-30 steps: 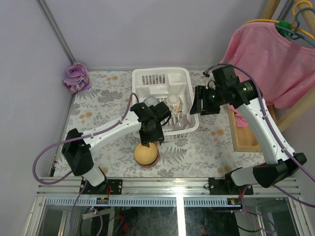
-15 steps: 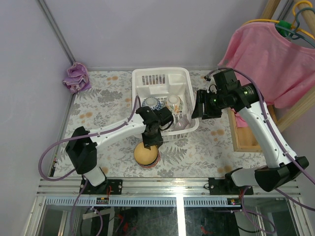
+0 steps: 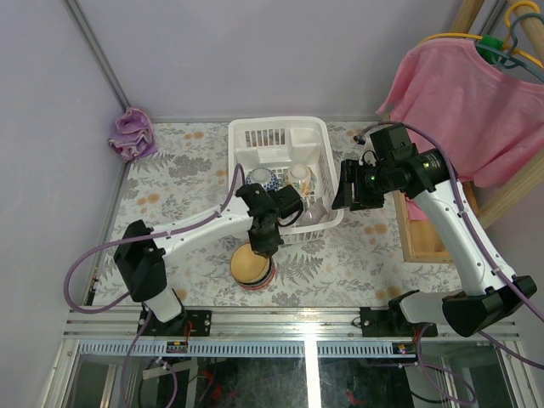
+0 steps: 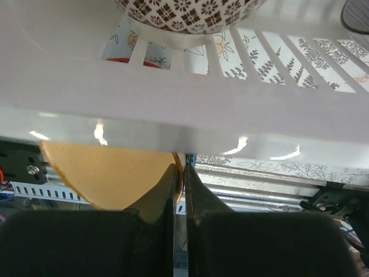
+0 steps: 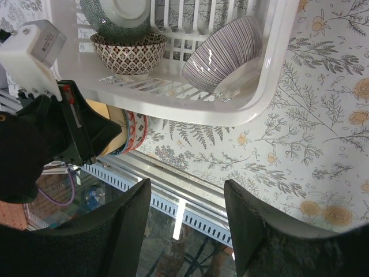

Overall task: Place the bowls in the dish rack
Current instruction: Pick up the bowl from the center of the board.

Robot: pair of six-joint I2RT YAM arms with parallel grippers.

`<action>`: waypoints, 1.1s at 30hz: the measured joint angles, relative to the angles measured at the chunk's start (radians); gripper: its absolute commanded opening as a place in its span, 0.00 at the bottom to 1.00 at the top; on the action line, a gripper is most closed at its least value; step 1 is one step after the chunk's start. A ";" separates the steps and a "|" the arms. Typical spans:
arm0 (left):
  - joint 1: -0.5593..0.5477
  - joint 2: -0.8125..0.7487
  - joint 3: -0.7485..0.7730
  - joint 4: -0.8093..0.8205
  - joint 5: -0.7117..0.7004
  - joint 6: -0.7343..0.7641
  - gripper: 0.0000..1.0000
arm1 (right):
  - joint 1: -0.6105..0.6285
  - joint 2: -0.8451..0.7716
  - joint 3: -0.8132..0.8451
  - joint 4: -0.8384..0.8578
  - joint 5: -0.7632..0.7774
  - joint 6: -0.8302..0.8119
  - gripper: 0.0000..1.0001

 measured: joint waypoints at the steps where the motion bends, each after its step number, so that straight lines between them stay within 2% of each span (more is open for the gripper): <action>1: 0.000 0.000 0.014 -0.014 -0.002 -0.001 0.00 | 0.000 0.000 0.000 0.000 0.000 0.000 0.60; 11: -0.008 -0.072 0.218 -0.148 -0.041 -0.040 0.00 | 0.000 0.000 0.000 0.000 -0.007 0.003 0.60; 18: 0.055 -0.104 0.394 -0.111 -0.045 -0.050 0.00 | 0.000 0.009 0.018 -0.007 -0.007 0.020 0.59; 23: 0.169 -0.109 0.409 0.074 -0.011 -0.051 0.00 | -0.016 0.061 0.099 -0.008 0.005 0.024 0.60; 27: 0.288 -0.074 0.409 0.260 0.011 -0.044 0.00 | -0.086 0.126 0.150 0.011 0.035 0.024 0.64; 33: 0.403 0.048 0.406 0.582 -0.001 -0.050 0.00 | -0.172 0.315 0.256 0.105 0.187 0.024 0.70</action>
